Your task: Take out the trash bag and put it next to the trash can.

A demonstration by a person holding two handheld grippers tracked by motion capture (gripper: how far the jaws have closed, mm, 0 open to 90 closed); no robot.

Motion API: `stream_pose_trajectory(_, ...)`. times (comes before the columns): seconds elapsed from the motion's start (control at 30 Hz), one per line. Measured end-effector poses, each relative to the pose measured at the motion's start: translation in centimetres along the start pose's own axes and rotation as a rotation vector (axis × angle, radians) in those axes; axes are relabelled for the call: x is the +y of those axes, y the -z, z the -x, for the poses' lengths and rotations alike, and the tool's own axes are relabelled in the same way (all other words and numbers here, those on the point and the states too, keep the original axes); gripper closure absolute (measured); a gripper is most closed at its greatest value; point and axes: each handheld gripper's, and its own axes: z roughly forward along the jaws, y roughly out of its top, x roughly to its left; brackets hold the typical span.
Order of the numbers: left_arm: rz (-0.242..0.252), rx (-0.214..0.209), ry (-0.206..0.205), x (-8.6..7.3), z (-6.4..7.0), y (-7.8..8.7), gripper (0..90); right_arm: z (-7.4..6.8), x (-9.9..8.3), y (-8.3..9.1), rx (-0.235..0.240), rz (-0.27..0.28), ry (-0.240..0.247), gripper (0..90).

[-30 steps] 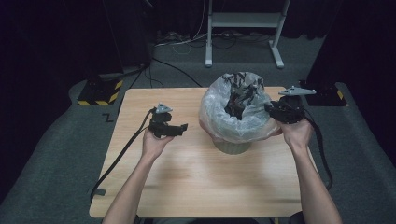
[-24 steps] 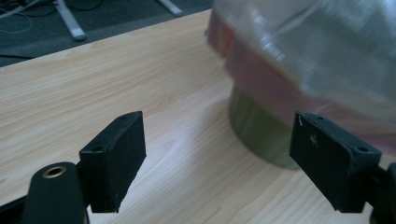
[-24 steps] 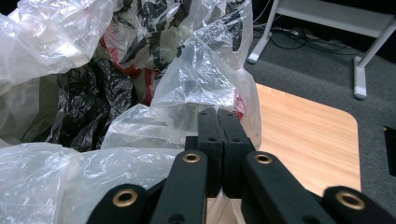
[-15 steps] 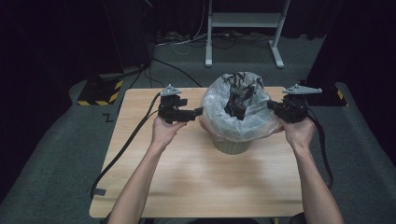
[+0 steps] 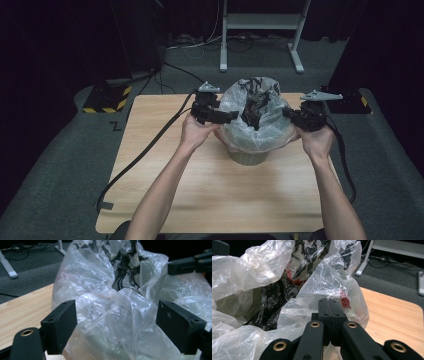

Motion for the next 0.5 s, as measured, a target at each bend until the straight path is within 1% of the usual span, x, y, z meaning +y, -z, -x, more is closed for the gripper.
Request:
stream_pose_trajectory(0.07,-0.023,0.023,-0.032,0.1,0.4,-0.4,23.0,-0.2,0.2,0.1,0.0,0.005,0.01,90.0)
stream_pose_trajectory(0.1,-0.031,0.039,-0.051,0.1,0.6,-0.6,27.4,-0.4,0.3,0.1,0.003,0.008,0.016,90.0)
stream_pose_trajectory(0.13,-0.039,0.048,-0.066,0.1,0.8,-0.8,33.1,-0.6,0.4,0.1,0.003,0.009,0.02,90.0)
stream_pose_trajectory(0.17,-0.053,0.057,-0.08,0.1,0.9,-1.0,46.2,-0.9,0.6,0.0,0.007,0.01,0.032,90.0)
stream_pose_trajectory(0.2,-0.07,0.068,-0.096,0.2,1.1,-1.2,52.3,-1.0,0.7,-0.1,0.012,0.011,0.035,90.0)
stream_pose_trajectory(0.23,-0.088,0.073,-0.104,0.2,1.1,-1.4,52.3,-1.0,0.7,-0.1,0.012,0.011,0.035,90.0)
stream_pose_trajectory(0.27,-0.108,0.074,-0.11,0.3,1.2,-1.7,58.6,-1.1,0.7,-0.3,0.019,0.011,0.03,90.0)
stream_pose_trajectory(0.3,-0.127,0.078,-0.113,0.4,1.2,-1.9,64.9,-1.2,0.7,-0.4,0.025,0.009,0.031,90.0)
stream_pose_trajectory(0.33,-0.139,0.078,-0.106,0.4,1.2,-2.1,71.6,-1.2,0.7,-0.6,0.025,0.003,0.033,90.0)
stream_pose_trajectory(0.37,-0.148,0.074,-0.1,0.5,1.1,-2.2,83.2,-1.2,0.6,-0.7,0.025,-0.003,0.033,90.0)
stream_pose_trajectory(0.4,-0.153,0.066,-0.089,0.5,0.9,-2.3,86.9,-1.2,0.7,-0.7,0.028,-0.001,0.03,90.0)
stream_pose_trajectory(0.43,-0.151,0.058,-0.079,0.5,0.8,-2.4,86.9,-1.2,0.7,-0.7,0.028,-0.001,0.03,90.0)
stream_pose_trajectory(0.5,-0.127,0.037,-0.067,0.7,0.7,-2.2,89.5,-1.2,0.7,-0.6,0.036,0.006,0.024,90.0)
